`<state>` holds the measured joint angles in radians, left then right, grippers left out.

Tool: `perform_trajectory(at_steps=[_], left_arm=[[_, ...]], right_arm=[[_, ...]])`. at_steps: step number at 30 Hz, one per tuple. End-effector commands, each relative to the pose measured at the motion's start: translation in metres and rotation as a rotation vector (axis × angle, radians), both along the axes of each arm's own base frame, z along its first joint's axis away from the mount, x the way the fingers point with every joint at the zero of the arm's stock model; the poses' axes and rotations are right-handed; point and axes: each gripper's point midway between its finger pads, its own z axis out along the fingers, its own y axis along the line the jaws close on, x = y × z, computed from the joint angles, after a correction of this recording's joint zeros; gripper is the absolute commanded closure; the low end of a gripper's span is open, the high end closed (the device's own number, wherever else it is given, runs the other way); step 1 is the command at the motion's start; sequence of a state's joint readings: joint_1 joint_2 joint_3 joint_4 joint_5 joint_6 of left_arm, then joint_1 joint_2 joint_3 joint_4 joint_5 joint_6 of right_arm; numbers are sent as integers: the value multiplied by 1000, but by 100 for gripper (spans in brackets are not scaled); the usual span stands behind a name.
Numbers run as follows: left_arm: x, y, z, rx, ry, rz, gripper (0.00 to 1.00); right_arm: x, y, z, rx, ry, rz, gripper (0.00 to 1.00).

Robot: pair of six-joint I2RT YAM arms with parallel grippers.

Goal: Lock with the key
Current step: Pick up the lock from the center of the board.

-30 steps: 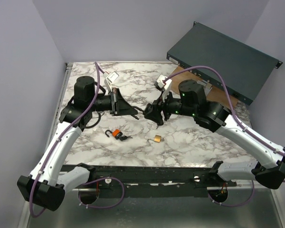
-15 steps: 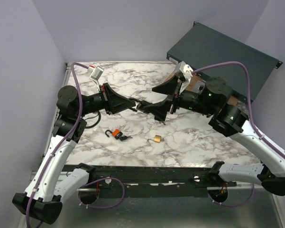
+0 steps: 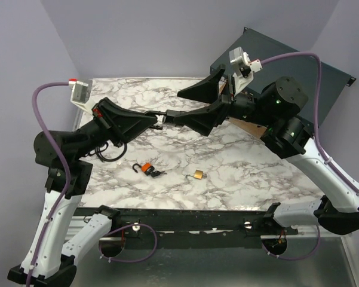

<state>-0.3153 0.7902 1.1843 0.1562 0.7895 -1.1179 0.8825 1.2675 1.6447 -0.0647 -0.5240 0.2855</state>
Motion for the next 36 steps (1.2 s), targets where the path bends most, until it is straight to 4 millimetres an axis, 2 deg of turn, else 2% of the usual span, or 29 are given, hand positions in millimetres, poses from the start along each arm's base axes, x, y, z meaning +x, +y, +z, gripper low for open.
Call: perform_trajectory(at_steps=[1, 7, 13, 16, 19, 24, 29, 33, 36], left_arm=[[-10, 20, 45, -144, -33, 102, 100], [-19, 25, 62, -151, -54, 121, 100], [-15, 22, 63, -150, -19, 97, 100], [-12, 19, 61, -149, 9, 78, 100], [-8, 18, 57, -145, 26, 78, 100], [-6, 17, 56, -142, 30, 80, 100], [-4, 17, 55, -141, 27, 83, 100], [-5, 18, 55, -144, 18, 88, 100], [-7, 19, 57, -146, 6, 90, 100]], right_arm=[[-14, 5, 14, 31, 9, 87, 21], [-28, 4, 15, 44, -21, 165, 27], [-43, 5, 12, 51, -33, 258, 36], [-42, 9, 8, 39, -31, 273, 38], [-41, 12, 7, 35, -32, 284, 46], [-40, 15, 2, 26, -13, 293, 52], [-37, 15, -1, 32, 6, 271, 53], [-32, 15, -8, 28, 29, 245, 45], [-30, 14, -9, 33, 34, 227, 44]])
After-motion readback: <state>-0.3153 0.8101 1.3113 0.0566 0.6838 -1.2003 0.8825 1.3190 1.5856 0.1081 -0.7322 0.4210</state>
